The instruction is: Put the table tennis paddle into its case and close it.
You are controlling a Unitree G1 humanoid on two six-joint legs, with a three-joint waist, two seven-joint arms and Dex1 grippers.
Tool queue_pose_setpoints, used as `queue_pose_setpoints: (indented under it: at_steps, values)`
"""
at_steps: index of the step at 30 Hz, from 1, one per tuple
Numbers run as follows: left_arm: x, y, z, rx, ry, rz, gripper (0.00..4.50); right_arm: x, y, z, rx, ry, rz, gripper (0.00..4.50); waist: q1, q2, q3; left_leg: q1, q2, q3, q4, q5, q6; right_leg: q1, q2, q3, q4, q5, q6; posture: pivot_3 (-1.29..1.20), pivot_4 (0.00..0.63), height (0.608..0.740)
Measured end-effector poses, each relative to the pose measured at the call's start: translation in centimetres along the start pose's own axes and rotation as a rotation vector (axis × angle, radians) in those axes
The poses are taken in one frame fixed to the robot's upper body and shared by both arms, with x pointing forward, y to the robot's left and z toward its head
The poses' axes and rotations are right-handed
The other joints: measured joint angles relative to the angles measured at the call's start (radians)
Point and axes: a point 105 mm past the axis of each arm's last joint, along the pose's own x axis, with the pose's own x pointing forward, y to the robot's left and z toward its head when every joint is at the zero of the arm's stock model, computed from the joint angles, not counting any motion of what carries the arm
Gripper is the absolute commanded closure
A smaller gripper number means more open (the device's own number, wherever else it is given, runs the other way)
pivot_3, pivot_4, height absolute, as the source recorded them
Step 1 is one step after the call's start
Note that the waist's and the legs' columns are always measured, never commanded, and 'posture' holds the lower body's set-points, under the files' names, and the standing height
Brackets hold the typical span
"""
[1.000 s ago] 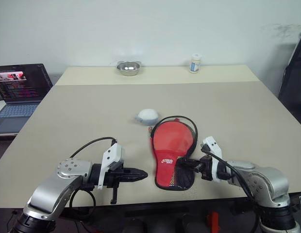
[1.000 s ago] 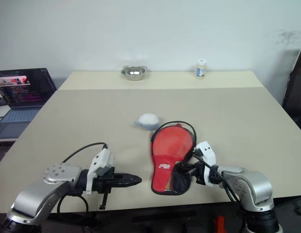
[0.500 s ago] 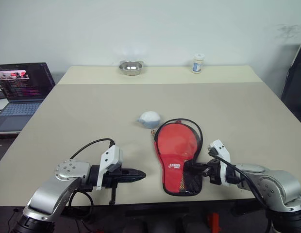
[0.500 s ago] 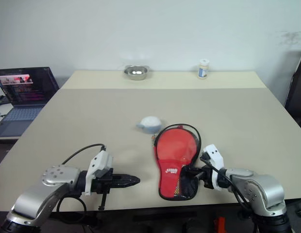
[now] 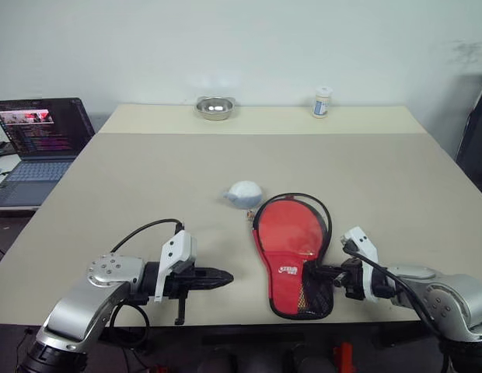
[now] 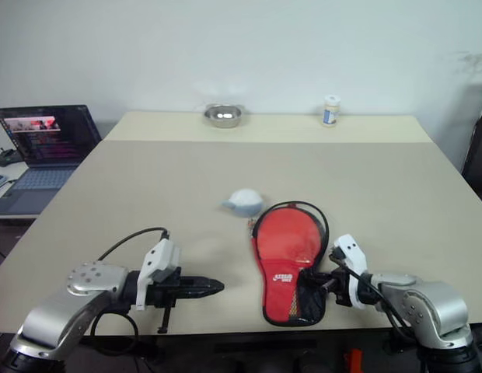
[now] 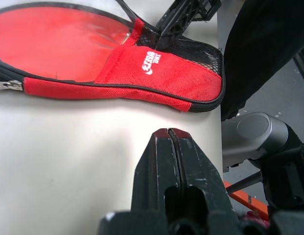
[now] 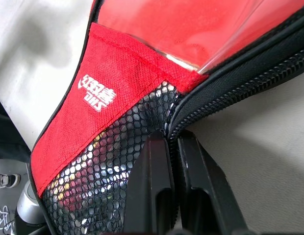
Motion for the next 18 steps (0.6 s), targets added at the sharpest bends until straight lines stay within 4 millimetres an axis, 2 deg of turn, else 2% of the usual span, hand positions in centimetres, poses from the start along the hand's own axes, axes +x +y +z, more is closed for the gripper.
queue_pose_setpoints:
  at_steps: [3,6,13,18]
  values:
    - [0.0,0.2,0.1,-0.001,0.001,0.012,4.5,0.0,-0.1,0.0,-0.001,0.0,-0.012,4.48,0.0,0.0,0.0,0.0,0.0,0.0,0.0,0.0,0.0,0.0,0.0,0.0,0.0,0.0,0.0,0.0,0.15,0.74]
    - [0.0,0.3,0.2,0.005,0.0,0.016,4.5,0.0,-0.3,-0.2,0.005,0.003,-0.024,3.79,0.0,0.0,0.0,0.0,0.0,0.0,0.0,0.0,0.0,0.0,0.0,0.0,0.0,0.0,0.0,0.0,0.15,0.74]
    - [0.1,0.6,0.4,0.012,-0.005,0.032,4.5,-1.2,0.1,-0.6,-0.018,0.013,-0.02,1.52,0.001,-0.001,-0.001,0.0,0.0,0.0,0.001,0.0,0.0,0.001,0.0,0.0,-0.001,0.0,0.0,0.0,0.15,0.74]
    - [0.1,0.5,0.1,0.003,-0.003,0.038,4.5,-4.1,-0.8,-0.5,-0.139,0.092,-0.054,0.01,0.002,-0.001,-0.001,0.0,0.0,0.001,0.001,0.0,0.0,0.001,-0.001,0.0,-0.004,0.0,0.0,0.0,0.15,0.74]
